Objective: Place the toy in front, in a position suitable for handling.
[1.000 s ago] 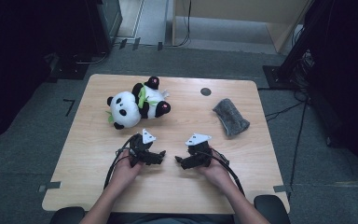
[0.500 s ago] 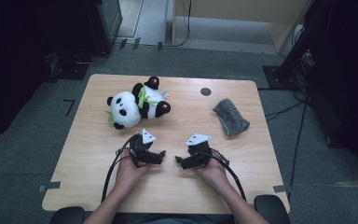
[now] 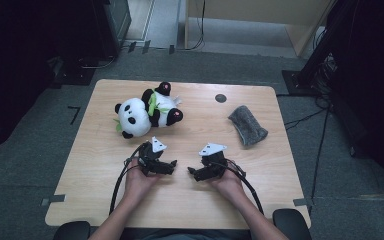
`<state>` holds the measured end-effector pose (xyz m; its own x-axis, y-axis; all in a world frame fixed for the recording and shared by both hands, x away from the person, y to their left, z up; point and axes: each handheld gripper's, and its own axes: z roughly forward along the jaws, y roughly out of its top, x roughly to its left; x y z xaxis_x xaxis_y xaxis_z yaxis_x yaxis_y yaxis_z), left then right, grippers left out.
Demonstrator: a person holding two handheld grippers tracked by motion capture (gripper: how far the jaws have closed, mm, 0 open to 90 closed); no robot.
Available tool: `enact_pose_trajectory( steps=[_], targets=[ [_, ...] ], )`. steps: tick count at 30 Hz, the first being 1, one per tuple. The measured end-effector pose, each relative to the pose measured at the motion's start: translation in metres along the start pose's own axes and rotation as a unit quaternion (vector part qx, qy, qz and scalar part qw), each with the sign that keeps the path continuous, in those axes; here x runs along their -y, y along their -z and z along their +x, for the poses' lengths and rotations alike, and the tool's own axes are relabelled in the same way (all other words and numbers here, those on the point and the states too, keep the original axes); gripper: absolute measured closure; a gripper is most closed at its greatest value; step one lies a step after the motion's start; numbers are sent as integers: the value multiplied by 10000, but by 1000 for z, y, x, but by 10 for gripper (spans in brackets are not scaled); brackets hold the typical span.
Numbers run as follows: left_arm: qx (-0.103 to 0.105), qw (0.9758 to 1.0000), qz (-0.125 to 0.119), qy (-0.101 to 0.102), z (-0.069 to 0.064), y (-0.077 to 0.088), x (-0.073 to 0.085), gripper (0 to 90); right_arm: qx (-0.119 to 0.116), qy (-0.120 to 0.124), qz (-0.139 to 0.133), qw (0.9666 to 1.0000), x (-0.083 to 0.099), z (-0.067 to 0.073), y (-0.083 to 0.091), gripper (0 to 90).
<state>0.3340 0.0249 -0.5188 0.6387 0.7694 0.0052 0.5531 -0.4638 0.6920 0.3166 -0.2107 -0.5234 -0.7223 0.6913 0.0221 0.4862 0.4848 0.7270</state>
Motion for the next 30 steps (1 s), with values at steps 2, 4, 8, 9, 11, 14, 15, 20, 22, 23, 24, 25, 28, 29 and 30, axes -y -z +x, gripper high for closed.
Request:
enact_pose_trajectory(
  steps=[2, 4, 8, 9, 11, 14, 15, 20, 22, 23, 24, 25, 28, 29, 30],
  targets=[
    [-7, 10000, 0, 2, 1, 1, 0, 77, 1, 1, 0, 10000, 0, 0, 0, 90],
    [-2, 10000, -20, 16, 2, 3, 0, 121, 1, 3, -1, 10000, 0, 0, 0, 90],
    [127, 9999, -2, 105, 7, 5, 0, 144, 1, 1, -1, 10000, 0, 0, 0, 91],
    [141, 9998, 16, 115, 7, 5, -1, 147, 0, 2, -2, 10000, 0, 0, 0, 91],
    [191, 9997, 3, 121, 9, 7, -1, 147, 0, 2, -2, 10000, 0, 0, 0, 91],
    [262, 9996, -36, 140, 10, 10, -2, 152, 3, -3, -5, 10000, 0, 0, 0, 94],
    [286, 9995, -43, 145, 10, 11, -2, 152, 10, -6, -10, 10000, 0, 0, 0, 94],
    [387, 9991, -54, 144, 14, 19, -5, 156, 37, -19, -8, 10000, 0, 0, 0, 94],
    [481, 9985, -138, 198, 16, 22, -6, 157, 39, -9, -16, 10000, 0, 0, 0, 94],
    [507, 9983, -170, 217, 18, 25, -7, 157, 40, 1, -20, 10000, 0, -1, -1, 94],
    [517, 9983, -196, 208, 19, 27, -7, 157, 42, -1, -21, 10000, 0, -1, -1, 94],
    [523, 9982, -227, 207, 20, 28, -8, 157, 49, -9, -19, 10000, 0, 0, -1, 94],
    [515, 9982, -218, 219, 24, 32, -9, 158, 58, -24, -16, 10000, 0, 0, 0, 94],
    [536, 9981, -203, 204, 25, 33, -9, 166, 59, -21, -18, 10000, 0, 0, 0, 94],
    [570, 9980, -199, 179, 27, 34, -8, 219, 59, -25, -17, 10000, 0, 0, 0, 94]
  ],
)
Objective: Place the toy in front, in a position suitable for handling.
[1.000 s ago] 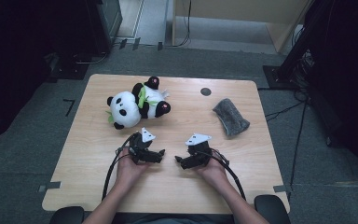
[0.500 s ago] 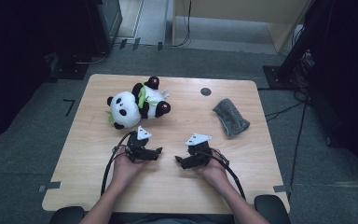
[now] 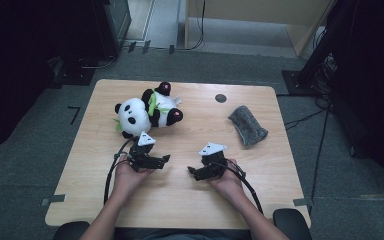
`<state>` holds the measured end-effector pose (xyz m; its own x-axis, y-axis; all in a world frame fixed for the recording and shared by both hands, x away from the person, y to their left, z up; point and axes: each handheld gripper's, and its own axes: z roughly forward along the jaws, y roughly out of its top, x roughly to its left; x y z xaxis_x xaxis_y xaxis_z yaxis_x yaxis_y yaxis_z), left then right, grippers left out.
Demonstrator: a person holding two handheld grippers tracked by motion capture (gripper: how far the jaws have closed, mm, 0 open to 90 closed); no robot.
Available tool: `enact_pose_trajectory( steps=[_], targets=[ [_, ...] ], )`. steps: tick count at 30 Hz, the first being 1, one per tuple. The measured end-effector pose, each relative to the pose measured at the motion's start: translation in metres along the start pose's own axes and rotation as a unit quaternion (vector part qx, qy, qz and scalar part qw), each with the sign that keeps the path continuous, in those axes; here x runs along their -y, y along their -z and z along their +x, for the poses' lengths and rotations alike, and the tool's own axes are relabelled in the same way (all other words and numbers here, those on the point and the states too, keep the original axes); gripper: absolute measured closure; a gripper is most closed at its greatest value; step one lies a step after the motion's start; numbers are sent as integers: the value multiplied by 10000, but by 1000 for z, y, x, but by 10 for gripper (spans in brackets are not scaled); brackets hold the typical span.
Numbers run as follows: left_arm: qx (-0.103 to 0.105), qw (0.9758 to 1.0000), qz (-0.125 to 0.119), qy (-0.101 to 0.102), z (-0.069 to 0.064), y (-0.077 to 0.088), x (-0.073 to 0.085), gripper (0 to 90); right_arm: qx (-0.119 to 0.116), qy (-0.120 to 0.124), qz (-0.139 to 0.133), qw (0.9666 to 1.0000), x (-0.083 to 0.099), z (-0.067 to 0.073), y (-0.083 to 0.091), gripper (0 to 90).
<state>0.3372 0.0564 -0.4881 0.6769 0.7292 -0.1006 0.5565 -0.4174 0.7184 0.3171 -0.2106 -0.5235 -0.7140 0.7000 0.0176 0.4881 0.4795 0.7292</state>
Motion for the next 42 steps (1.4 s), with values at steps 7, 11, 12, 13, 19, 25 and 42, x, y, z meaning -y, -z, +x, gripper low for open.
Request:
enact_pose_trajectory(
  steps=[7, 11, 12, 13, 19, 25, 42],
  targets=[
    [-41, 10000, -39, 24, 7, 6, -4, 252, -62, 25, -74, 10000, 1, 1, 2, 181],
    [-98, 9999, -68, -1, 9, 9, -10, 252, -72, 33, -96, 9999, 1, 0, 2, 204],
    [-98, 9999, -68, -1, 9, 9, -10, 253, -72, 33, -96, 9999, 1, 0, 2, 204],
    [-69, 10000, -67, 13, 10, 9, -14, 255, -96, 44, -116, 9999, 1, -1, 2, 226],
    [-130, 9999, -58, -85, 14, 9, -25, 256, -112, 56, -13, 9999, -1, -4, 6, 282],
    [-163, 9997, -178, -30, 23, 14, -34, 255, -125, -171, -150, 9997, -6, -11, 14, 301],
    [-384, 9991, -200, -7, 46, 14, -63, 259, -178, -342, -107, 9992, -10, -15, 24, 334]
  ],
)
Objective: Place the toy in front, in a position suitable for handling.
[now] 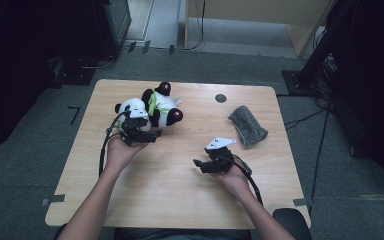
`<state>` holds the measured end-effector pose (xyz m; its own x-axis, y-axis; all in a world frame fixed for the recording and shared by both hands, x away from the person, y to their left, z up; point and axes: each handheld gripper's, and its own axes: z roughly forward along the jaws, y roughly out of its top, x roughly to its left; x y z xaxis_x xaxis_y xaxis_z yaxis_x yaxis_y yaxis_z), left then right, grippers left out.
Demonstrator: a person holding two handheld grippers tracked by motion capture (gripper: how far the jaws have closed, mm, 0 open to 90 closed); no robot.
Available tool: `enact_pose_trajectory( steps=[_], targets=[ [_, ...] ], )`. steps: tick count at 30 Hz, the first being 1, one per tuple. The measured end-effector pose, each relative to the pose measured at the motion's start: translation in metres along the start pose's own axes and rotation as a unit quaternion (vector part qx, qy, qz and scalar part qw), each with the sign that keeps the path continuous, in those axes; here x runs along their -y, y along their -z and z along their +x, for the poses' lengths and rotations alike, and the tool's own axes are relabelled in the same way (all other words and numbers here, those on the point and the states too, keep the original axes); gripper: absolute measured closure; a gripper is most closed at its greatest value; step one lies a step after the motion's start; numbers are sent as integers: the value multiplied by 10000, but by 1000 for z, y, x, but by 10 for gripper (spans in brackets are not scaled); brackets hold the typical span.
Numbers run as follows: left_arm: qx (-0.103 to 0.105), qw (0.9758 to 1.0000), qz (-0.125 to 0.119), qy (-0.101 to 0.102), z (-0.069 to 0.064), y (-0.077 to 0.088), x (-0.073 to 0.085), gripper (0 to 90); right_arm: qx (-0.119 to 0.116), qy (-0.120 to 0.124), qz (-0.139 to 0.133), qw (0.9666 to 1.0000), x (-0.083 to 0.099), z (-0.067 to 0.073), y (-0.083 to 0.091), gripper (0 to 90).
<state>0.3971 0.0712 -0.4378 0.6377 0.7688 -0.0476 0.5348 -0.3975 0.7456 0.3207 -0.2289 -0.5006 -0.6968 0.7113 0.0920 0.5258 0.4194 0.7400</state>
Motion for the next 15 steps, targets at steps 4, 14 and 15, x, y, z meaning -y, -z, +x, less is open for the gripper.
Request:
enact_pose_trajectory(
  steps=[4, 14, 15],
  targets=[
    [-52, 10000, -39, 55, 6, 1, -8, 273, -6, -10, 1, 10000, 0, -1, 0, 339],
    [-292, 9994, -161, -4, 12, 0, -21, 324, -51, 10, 43, 10000, 0, -1, 0, 355],
    [-292, 9994, -161, -4, 12, 0, -21, 339, -56, -3, 37, 10000, 0, -1, 0, 355]
  ],
)
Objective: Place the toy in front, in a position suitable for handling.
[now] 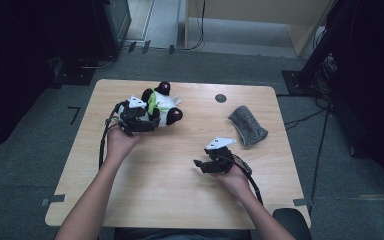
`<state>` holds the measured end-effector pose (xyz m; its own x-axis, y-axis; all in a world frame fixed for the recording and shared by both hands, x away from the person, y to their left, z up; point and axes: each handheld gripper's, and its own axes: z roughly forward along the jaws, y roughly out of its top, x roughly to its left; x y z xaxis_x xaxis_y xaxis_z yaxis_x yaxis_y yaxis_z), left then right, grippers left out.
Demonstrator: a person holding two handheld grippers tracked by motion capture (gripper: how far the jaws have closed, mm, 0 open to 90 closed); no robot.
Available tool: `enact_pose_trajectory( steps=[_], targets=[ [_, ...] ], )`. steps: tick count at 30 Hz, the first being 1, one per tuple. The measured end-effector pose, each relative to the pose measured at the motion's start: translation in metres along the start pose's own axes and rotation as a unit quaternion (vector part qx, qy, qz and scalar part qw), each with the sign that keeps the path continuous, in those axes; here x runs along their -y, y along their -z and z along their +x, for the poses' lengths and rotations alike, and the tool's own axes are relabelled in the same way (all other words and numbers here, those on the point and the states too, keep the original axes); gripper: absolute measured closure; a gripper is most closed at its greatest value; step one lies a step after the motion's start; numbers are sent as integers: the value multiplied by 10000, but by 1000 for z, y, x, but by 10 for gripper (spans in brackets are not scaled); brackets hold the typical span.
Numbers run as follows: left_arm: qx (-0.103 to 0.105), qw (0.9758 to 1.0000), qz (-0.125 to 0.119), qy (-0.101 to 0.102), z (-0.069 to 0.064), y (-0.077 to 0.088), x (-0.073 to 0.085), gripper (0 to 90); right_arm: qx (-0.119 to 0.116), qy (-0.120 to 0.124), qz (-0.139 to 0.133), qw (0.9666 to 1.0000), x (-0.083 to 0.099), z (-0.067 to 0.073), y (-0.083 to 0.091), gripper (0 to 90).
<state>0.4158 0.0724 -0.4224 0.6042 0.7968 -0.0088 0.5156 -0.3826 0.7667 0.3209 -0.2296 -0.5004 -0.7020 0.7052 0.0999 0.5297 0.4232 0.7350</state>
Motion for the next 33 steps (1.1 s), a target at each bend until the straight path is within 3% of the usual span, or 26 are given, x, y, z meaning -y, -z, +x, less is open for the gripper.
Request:
enact_pose_trajectory(
  steps=[6, 9, 10, 13, 17, 27, 33],
  targets=[
    [-95, 9999, -31, 54, 3, -2, -10, 418, 14, -31, -24, 10000, 0, -2, 2, 357],
    [-257, 9996, -69, 42, 4, -5, -11, 512, 15, -55, -26, 10000, 0, -3, 3, 359],
    [-298, 9995, 27, 76, 6, -9, -11, 572, 23, -74, -36, 10000, 0, -3, 4, 361],
    [-264, 9995, 124, 113, 8, -11, -11, 655, 30, -67, -47, 10000, 0, -4, 5, 363],
    [-276, 9994, 37, 184, 12, -7, -11, 777, 51, -87, -71, 9999, 0, -7, 7, 368],
    [-122, 9996, -154, 188, 5, 8, -16, 801, 88, -188, -134, 9997, -1, -13, 12, 376],
    [115, 9996, -195, 141, -12, 17, -18, 800, 173, -234, -239, 9993, -2, -17, 19, 381]
  ],
)
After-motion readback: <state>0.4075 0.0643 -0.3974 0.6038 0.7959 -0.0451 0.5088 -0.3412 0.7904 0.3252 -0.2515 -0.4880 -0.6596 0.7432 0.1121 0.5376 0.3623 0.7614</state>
